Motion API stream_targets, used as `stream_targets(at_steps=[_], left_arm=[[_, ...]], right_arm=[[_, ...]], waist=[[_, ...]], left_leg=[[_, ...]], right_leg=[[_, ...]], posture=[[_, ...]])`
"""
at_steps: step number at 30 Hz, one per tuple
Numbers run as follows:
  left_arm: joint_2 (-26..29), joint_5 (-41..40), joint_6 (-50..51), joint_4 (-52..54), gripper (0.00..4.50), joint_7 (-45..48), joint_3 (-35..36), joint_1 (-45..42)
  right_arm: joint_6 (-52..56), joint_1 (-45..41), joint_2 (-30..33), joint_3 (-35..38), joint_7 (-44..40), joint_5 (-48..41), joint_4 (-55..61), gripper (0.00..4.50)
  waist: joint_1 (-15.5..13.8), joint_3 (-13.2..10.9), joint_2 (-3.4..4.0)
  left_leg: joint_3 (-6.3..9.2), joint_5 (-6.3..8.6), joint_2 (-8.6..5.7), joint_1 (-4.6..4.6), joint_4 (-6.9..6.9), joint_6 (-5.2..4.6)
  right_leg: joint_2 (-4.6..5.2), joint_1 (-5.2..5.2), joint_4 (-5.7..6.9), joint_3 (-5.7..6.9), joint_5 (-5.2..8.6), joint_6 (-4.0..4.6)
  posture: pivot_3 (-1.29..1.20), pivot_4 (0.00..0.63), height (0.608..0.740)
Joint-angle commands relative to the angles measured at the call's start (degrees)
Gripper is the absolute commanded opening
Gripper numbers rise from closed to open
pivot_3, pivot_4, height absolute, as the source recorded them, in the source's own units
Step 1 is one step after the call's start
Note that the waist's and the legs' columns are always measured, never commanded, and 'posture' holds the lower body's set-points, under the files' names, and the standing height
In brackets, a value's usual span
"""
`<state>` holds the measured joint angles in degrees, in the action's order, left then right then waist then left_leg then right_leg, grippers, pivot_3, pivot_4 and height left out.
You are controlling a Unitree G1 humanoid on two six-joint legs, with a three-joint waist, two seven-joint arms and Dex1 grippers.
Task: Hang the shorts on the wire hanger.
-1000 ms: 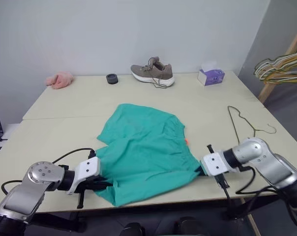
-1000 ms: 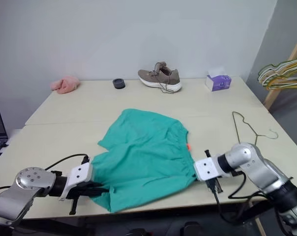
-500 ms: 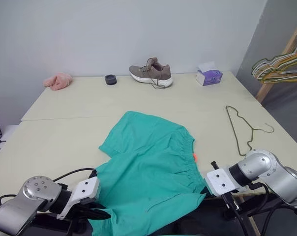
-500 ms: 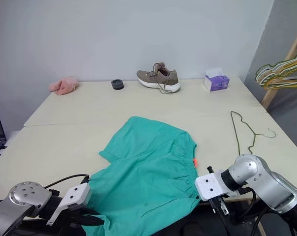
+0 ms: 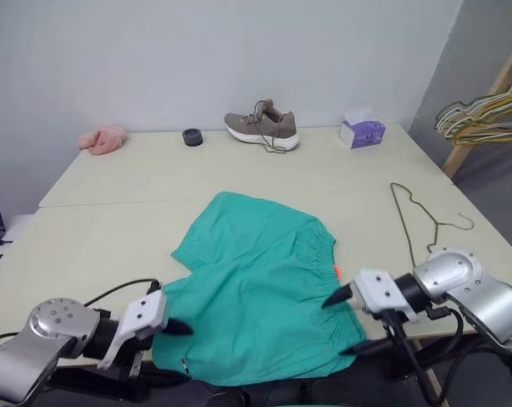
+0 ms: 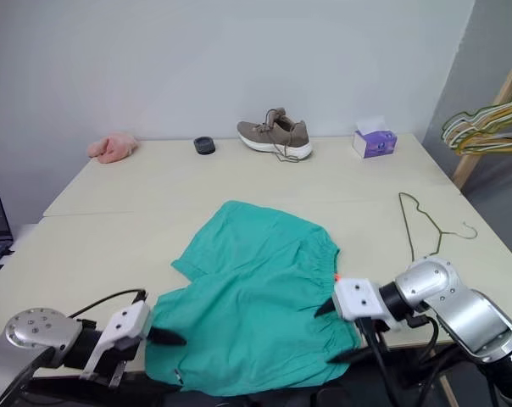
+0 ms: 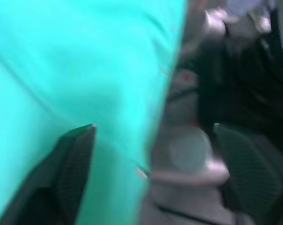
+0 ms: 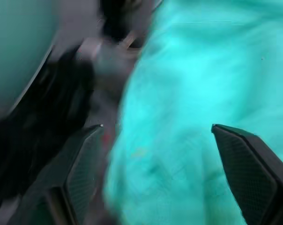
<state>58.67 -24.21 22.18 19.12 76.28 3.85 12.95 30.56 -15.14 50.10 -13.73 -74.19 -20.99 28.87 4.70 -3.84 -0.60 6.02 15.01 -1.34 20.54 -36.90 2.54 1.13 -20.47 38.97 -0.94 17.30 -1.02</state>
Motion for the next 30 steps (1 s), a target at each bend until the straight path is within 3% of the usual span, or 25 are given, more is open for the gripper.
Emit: stream_targets(at_steps=[1, 9, 13, 21, 27, 30], left_arm=[[-4.2, -3.7, 2.4, 0.1, 4.42, -4.7, 1.7, -6.4], [-12.4, -0.9, 1.7, -4.1, 4.42, -11.0, -2.8, -19.5], [-14.5, 1.3, -0.3, -7.2, 4.42, -10.3, -6.4, -24.6], [-17.1, 3.1, -1.8, -8.6, 4.42, -9.5, -10.9, -29.4], [-17.1, 3.4, -2.7, -8.9, 4.42, -9.3, -10.6, -29.2], [-17.2, 3.8, -3.8, -9.8, 4.44, -9.2, -10.5, -28.7]], right_arm=[[5.8, -3.2, -6.2, 9.1, 13.4, -2.0, -5.0, 3.85], [12.7, -0.9, -17.6, 23.3, 50.0, 11.7, -17.9, 3.85], [13.4, 1.2, -20.9, 27.3, 59.8, 15.3, -21.6, 3.85], [12.1, 2.8, -23.8, 29.3, 65.9, 16.6, -29.1, 3.85], [16.5, 3.7, -23.0, 26.7, 61.0, 14.4, -32.3, 3.85], [20.5, 1.9, -22.6, 25.2, 56.6, 12.3, -35.5, 3.23]], waist=[[0.0, 0.0, -0.02], [-0.1, 0.1, -0.11], [0.5, 0.2, -0.02], [3.7, 0.2, 0.09], [4.6, 0.5, -0.13], [4.7, 0.9, -0.49]], left_leg=[[0.01, 0.00, 0.00, 0.00, -0.02, 0.00], [-0.04, -0.01, -0.10, 0.28, -0.02, 0.02], [-0.28, -0.01, -0.09, 0.34, 0.05, 0.02], [-0.66, -0.02, -0.05, 0.23, 0.01, -0.02], [-1.15, -0.01, 0.01, 0.05, -0.03, -0.06], [-1.21, 0.02, 0.03, -0.08, -0.03, -0.10]], right_leg=[[0.00, 0.02, 0.01, 0.00, -0.02, -0.03], [0.02, -0.16, -0.01, -0.10, -0.07, -0.01], [0.01, -0.35, 0.04, -0.30, -0.20, 0.22], [-0.09, -0.36, 0.09, -0.71, -0.10, -0.12], [-0.25, -0.33, 0.08, -1.20, -0.23, -0.37], [-0.33, -0.24, 0.06, -1.26, -0.24, -0.38]], posture=[[-0.12, 0.000, 0.740], [-0.17, 0.000, 0.740], [-0.19, 0.000, 0.740], [-0.19, 0.000, 0.740], [-0.19, 0.000, 0.740], [-0.19, 0.000, 0.740]])
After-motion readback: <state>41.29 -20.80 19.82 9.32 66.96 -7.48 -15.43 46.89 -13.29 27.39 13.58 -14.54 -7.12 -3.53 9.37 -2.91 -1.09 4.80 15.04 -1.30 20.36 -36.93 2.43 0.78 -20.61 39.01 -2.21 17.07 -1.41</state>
